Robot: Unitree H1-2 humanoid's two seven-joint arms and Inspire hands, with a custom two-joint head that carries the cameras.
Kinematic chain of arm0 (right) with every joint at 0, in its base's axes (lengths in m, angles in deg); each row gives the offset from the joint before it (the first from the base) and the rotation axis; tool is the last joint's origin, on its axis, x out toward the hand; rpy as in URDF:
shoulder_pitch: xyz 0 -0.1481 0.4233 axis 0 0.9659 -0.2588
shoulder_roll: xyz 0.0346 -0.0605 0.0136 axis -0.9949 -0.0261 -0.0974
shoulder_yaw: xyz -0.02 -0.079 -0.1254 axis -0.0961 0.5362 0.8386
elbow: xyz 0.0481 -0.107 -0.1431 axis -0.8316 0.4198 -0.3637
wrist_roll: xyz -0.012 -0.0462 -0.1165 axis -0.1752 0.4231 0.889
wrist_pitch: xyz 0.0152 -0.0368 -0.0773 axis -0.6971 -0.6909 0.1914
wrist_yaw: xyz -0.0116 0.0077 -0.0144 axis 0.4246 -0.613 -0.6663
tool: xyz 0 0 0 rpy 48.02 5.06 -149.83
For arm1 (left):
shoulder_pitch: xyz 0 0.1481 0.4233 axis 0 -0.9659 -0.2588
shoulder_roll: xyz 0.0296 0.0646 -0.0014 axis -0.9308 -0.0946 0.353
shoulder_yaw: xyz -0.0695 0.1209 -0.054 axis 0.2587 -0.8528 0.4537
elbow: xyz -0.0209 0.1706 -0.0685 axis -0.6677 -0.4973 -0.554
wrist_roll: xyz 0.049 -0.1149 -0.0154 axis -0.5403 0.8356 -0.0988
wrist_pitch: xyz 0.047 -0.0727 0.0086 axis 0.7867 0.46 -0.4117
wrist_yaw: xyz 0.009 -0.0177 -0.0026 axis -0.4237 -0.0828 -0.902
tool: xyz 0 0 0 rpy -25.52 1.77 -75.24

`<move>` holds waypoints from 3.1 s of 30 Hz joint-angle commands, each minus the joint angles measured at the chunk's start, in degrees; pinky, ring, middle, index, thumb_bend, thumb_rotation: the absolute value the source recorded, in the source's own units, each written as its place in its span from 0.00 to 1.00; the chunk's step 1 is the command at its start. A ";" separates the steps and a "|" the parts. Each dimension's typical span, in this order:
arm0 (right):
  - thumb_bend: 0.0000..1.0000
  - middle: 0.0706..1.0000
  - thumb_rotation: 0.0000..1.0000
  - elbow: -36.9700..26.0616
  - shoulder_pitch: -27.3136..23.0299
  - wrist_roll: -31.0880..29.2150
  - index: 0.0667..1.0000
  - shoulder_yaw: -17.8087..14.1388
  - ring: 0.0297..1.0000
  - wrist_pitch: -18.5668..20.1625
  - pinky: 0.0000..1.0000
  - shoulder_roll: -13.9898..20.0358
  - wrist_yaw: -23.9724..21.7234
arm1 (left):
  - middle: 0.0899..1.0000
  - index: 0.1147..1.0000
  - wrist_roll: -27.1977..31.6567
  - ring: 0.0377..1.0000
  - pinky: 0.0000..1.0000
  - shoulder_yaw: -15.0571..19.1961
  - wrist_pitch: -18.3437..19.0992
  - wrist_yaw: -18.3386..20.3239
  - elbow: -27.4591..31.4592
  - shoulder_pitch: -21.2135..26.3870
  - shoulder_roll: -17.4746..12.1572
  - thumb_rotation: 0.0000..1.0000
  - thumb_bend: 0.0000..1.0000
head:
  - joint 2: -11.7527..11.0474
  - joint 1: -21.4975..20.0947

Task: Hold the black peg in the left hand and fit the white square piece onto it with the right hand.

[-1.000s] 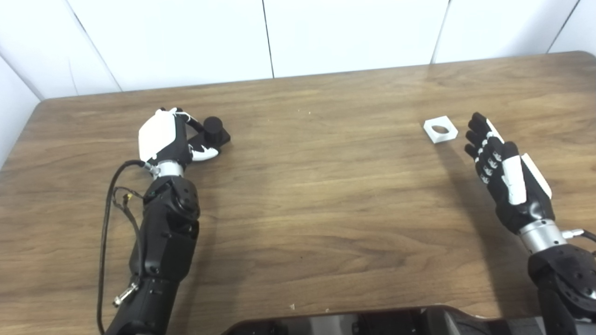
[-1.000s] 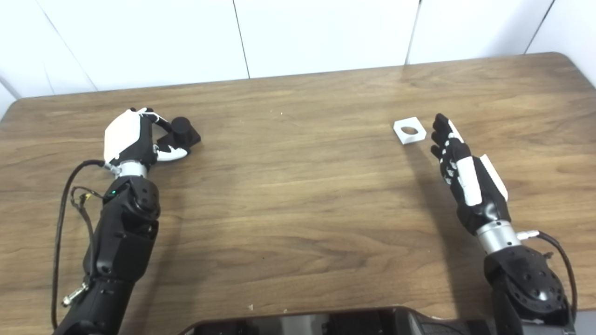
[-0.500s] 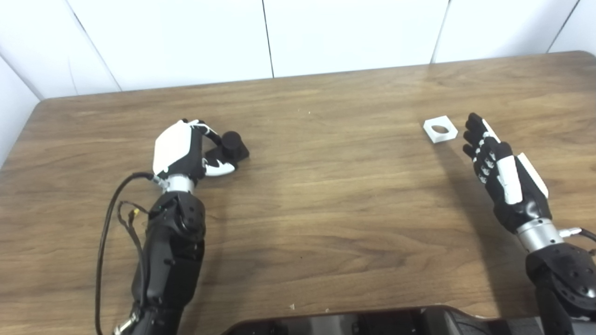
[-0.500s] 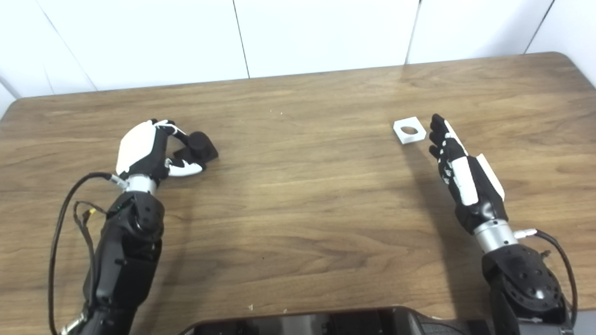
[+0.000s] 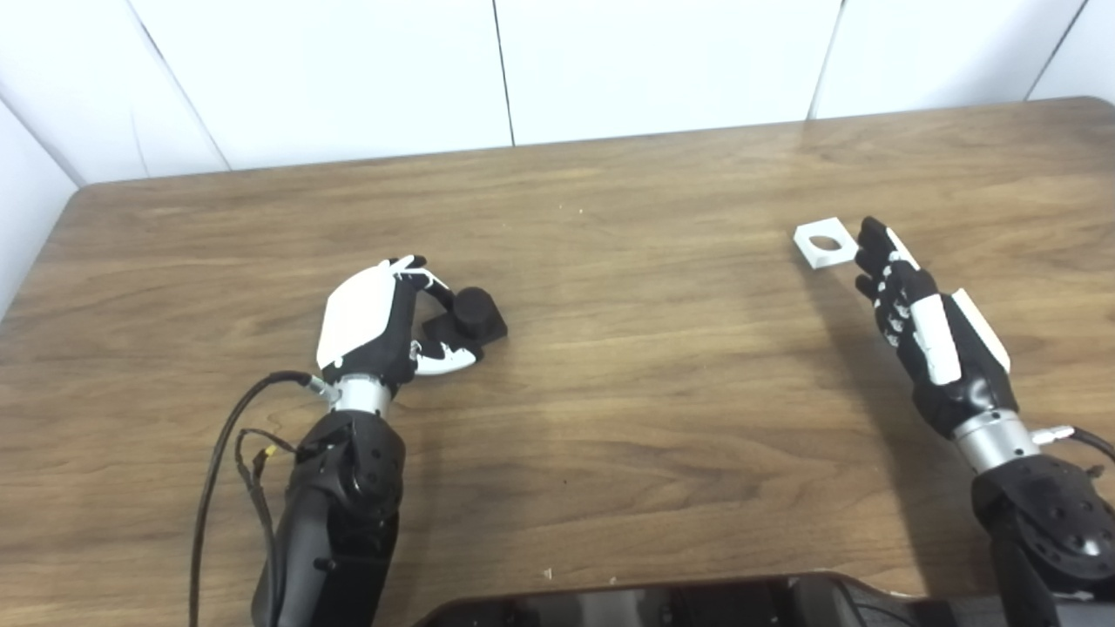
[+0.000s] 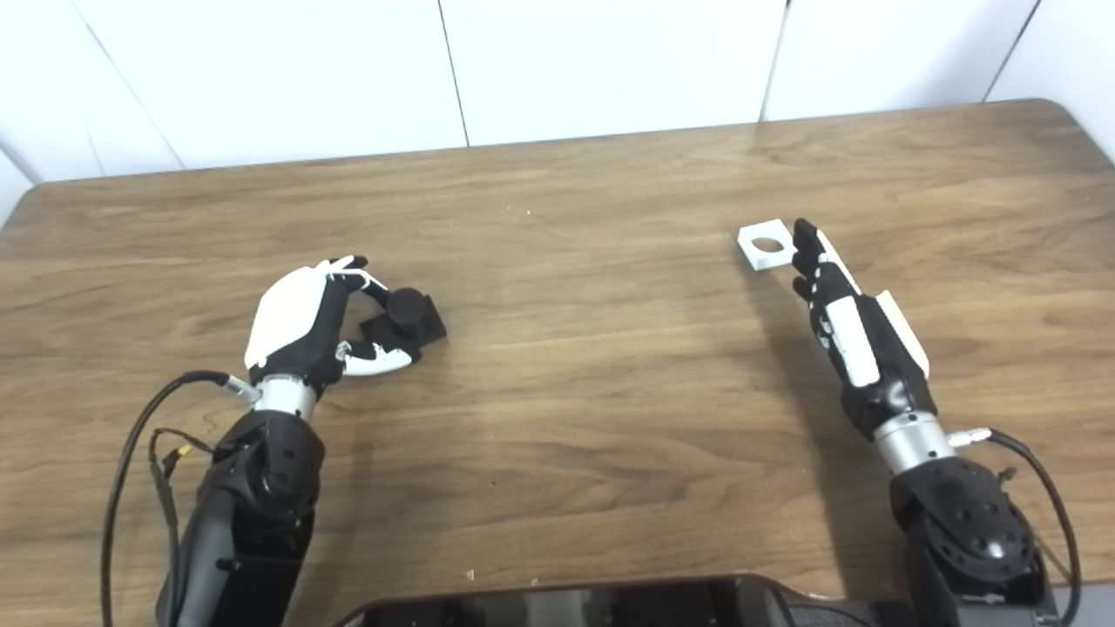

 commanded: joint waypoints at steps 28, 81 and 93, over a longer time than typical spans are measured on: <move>0.73 1.00 1.00 -3.64 -1.16 -0.08 0.98 -0.23 1.00 -0.01 1.00 -0.27 0.79 | 0.88 0.43 -1.94 0.97 0.97 -6.77 -3.00 3.48 8.99 -4.57 -0.27 0.08 0.51 | 0.65 -1.35; 0.73 1.00 0.92 -5.54 -4.79 5.57 0.95 0.55 1.00 3.47 1.00 1.18 1.38 | 0.90 0.43 2.48 0.99 0.90 -10.06 -3.14 11.19 11.78 -7.60 1.36 0.08 0.50 | 1.95 -3.27; 0.72 1.00 0.84 -5.61 -10.50 5.72 0.95 -0.33 1.00 6.09 1.00 1.95 1.46 | 0.90 0.43 1.75 1.00 0.91 -10.32 -3.97 11.15 11.54 -7.72 0.58 0.08 0.50 | 1.48 -4.53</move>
